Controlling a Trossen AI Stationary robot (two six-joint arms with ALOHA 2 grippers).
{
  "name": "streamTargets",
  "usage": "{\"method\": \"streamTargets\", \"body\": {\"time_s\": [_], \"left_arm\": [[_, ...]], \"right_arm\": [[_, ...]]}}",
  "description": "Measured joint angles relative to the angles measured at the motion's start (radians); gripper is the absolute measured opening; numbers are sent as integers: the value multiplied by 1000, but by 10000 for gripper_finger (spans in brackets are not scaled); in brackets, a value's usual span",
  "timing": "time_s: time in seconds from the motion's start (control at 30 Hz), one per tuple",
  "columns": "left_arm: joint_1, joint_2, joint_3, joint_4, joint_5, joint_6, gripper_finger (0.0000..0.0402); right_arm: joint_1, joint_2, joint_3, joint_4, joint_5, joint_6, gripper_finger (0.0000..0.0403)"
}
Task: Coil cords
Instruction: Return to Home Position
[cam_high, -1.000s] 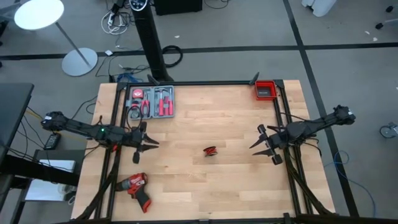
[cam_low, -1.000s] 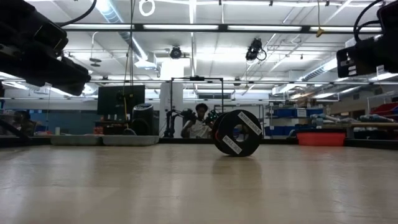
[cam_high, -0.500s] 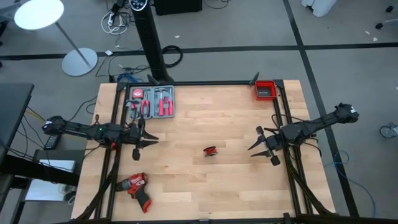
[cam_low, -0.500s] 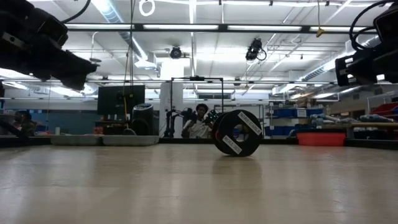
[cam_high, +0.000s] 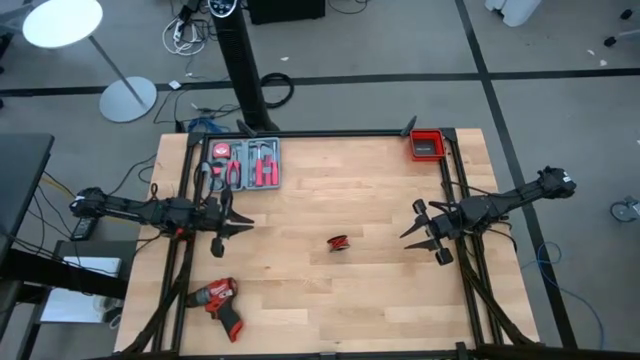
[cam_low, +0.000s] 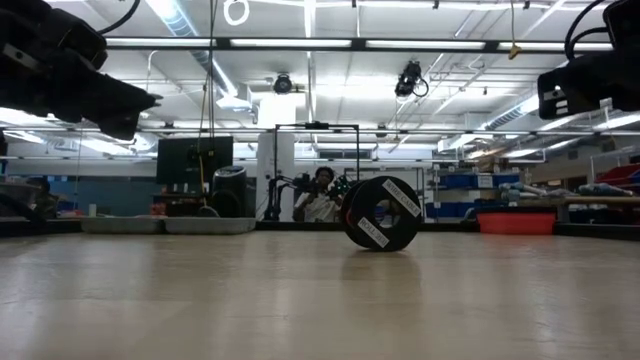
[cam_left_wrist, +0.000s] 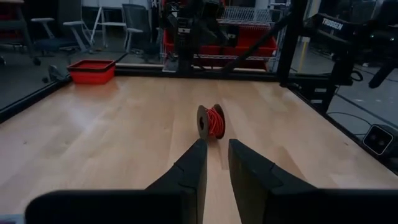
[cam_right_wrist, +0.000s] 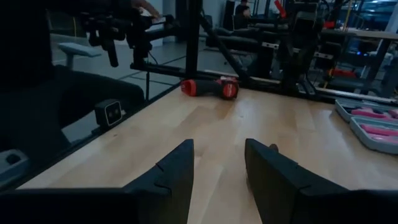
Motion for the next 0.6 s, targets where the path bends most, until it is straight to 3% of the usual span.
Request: {"method": "streamTargets", "body": {"time_s": [0.37,0.6], "left_arm": [[0,0,0,197,0,0,69],[0,1,0,214,0,0,69]], "right_arm": [[0,0,0,1,0,0,142],[0,0,0,2,-1,0,142]]}}
